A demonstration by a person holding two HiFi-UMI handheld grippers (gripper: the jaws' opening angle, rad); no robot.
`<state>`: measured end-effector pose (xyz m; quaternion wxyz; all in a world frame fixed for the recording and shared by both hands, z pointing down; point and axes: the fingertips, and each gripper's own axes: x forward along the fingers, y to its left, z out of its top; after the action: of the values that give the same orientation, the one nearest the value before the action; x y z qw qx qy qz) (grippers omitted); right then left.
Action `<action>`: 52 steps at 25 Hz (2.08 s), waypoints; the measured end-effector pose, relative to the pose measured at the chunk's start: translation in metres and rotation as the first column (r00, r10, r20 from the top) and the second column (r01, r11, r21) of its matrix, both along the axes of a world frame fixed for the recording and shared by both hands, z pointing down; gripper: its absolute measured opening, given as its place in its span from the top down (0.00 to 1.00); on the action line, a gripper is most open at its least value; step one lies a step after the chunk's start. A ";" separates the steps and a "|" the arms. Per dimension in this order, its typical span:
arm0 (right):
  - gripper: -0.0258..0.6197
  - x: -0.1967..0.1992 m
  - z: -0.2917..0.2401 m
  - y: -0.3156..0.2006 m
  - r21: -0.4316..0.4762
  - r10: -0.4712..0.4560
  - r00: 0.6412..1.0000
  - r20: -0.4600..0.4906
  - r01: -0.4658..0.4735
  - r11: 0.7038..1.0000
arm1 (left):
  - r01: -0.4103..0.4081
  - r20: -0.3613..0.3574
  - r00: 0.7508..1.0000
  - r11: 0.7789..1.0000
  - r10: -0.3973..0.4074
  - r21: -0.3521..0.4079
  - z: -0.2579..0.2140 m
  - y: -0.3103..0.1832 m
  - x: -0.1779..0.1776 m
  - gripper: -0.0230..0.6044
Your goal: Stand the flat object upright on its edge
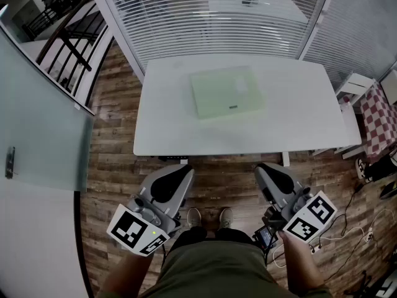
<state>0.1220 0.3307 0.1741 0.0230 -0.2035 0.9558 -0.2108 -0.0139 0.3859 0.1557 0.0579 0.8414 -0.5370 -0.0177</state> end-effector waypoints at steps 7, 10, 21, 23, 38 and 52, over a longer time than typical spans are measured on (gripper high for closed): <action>0.94 0.003 0.001 0.002 -0.006 -0.008 1.000 -0.004 0.008 1.000 | 0.000 -0.004 1.000 1.000 0.000 -0.004 0.001 0.001 0.005 0.96; 0.94 0.007 0.004 0.006 -0.011 -0.011 1.000 -0.002 0.011 1.000 | 0.003 -0.006 1.000 1.000 -0.003 -0.010 0.004 0.005 0.009 0.96; 0.94 0.027 0.014 0.003 -0.041 -0.009 1.000 -0.006 0.009 0.999 | 0.026 0.005 1.000 1.000 -0.026 -0.014 0.007 0.010 0.026 0.96; 0.94 0.033 0.018 -0.002 -0.054 -0.001 1.000 -0.013 0.000 0.999 | 0.036 0.006 0.999 0.999 -0.036 -0.010 0.007 0.010 0.029 0.96; 0.94 0.070 0.037 -0.022 -0.061 0.007 0.998 -0.061 -0.011 0.998 | 0.096 0.029 0.995 0.995 -0.095 -0.031 0.017 0.001 0.052 0.96; 0.94 0.070 0.045 -0.037 -0.078 0.017 0.996 -0.084 -0.023 0.997 | 0.096 0.017 0.995 0.995 -0.096 -0.026 0.022 -0.012 0.051 0.96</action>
<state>0.1922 0.2940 0.2188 -0.0230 -0.2224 0.9449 -0.2393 0.0370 0.3735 0.1778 0.0640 0.8139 -0.5774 -0.0066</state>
